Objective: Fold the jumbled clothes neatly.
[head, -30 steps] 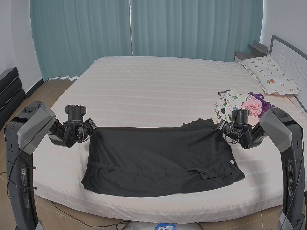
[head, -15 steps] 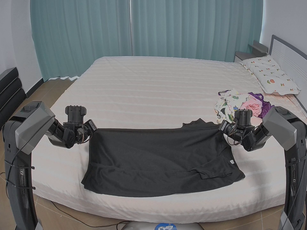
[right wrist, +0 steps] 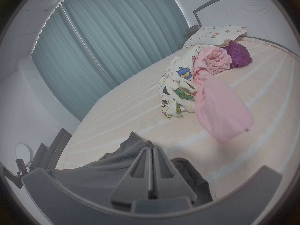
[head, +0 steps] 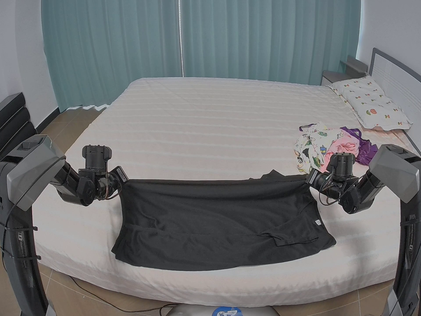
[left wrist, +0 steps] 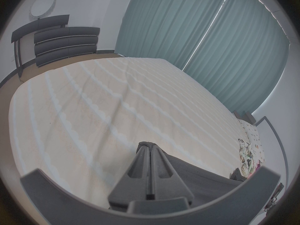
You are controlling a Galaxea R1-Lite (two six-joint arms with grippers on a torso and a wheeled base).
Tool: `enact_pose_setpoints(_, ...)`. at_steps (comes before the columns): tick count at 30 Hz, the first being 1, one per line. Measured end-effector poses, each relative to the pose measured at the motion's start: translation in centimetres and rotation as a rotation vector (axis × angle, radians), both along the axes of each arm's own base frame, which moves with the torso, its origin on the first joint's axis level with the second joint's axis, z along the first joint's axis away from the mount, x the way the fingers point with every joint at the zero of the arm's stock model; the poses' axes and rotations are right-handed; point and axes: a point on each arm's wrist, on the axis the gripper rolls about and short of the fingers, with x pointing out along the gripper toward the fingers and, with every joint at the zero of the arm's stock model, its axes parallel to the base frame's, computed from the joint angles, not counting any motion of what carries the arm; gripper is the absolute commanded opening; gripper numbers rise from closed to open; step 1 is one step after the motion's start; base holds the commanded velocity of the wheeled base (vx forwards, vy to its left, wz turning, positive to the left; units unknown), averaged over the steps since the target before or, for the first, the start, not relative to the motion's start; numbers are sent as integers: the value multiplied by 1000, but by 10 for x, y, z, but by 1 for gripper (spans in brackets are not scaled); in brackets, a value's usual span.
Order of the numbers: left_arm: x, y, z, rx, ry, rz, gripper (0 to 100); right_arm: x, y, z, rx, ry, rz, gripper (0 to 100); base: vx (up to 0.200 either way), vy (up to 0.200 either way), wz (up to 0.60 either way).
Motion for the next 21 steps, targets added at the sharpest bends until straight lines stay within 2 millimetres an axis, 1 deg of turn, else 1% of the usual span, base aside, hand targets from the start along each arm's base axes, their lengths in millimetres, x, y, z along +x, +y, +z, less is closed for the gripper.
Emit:
enact_pose_setpoints(6,-16,2,-14,25,72,-23,0,-18,-2,-8,-18,53,10,0,0,0,0)
enact_pose_setpoints(12,-33,1,-29,29,150,-37,0,-38,-3,-21,-65,120,34,0,0,0,0)
enact_pose_setpoints(21,-53,0,-45,16,178,-63,0,-56,-4,-31,-81,153,42,0,0,0,0)
